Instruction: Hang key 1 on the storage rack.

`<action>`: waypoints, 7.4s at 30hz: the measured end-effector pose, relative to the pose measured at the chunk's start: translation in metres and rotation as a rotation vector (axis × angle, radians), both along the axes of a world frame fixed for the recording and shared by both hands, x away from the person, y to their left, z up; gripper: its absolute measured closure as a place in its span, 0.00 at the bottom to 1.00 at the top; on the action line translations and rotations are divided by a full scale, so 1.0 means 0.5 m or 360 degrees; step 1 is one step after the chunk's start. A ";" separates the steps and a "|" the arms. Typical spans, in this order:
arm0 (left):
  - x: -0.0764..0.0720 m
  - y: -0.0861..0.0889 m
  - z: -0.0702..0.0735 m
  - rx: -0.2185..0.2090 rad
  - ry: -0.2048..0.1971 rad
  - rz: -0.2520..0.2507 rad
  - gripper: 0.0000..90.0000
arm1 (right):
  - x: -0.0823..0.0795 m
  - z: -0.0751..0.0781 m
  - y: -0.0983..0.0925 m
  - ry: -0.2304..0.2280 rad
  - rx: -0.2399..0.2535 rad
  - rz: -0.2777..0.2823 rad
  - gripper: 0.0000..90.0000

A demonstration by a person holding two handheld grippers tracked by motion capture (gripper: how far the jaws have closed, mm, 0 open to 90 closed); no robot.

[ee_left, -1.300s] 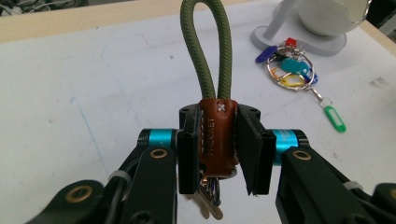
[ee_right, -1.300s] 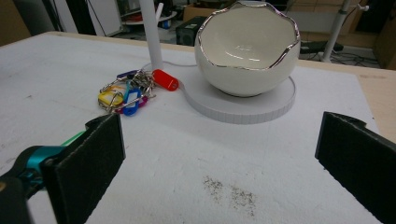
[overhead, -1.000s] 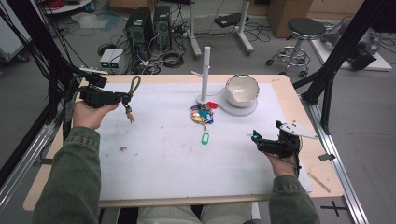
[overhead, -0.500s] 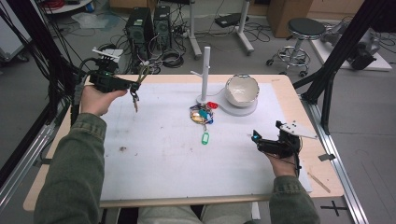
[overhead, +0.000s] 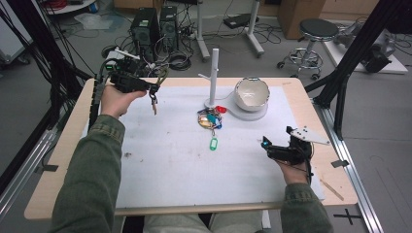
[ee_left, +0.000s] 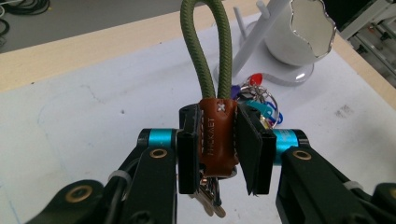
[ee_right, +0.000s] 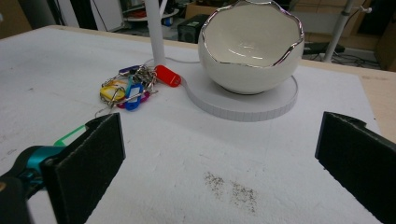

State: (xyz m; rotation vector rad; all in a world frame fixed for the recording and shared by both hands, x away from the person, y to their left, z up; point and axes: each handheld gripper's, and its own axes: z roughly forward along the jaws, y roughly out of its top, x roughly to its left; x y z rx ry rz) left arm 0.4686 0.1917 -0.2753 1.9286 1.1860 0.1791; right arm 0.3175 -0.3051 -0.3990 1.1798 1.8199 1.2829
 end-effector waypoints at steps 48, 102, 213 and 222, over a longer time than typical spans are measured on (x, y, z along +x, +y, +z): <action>0.116 -0.149 -0.102 -0.0371 0.0190 -0.0114 0.78 | 0.004 -0.001 0.008 0.0015 0.0016 -0.0003 0.01; 0.080 -0.160 -0.097 0.0071 -0.0244 0.0056 0.02 | 0.005 -0.003 0.006 0.0014 -0.0001 -0.0010 0.01; -0.315 0.185 -0.265 -0.0127 -0.0635 0.0413 0.02 | 0.006 -0.008 0.017 0.0057 -0.0050 -0.0011 0.01; -0.331 0.199 -0.296 -0.0031 -0.0600 0.0506 0.02 | 0.007 -0.009 0.021 0.0073 -0.0067 0.0008 0.01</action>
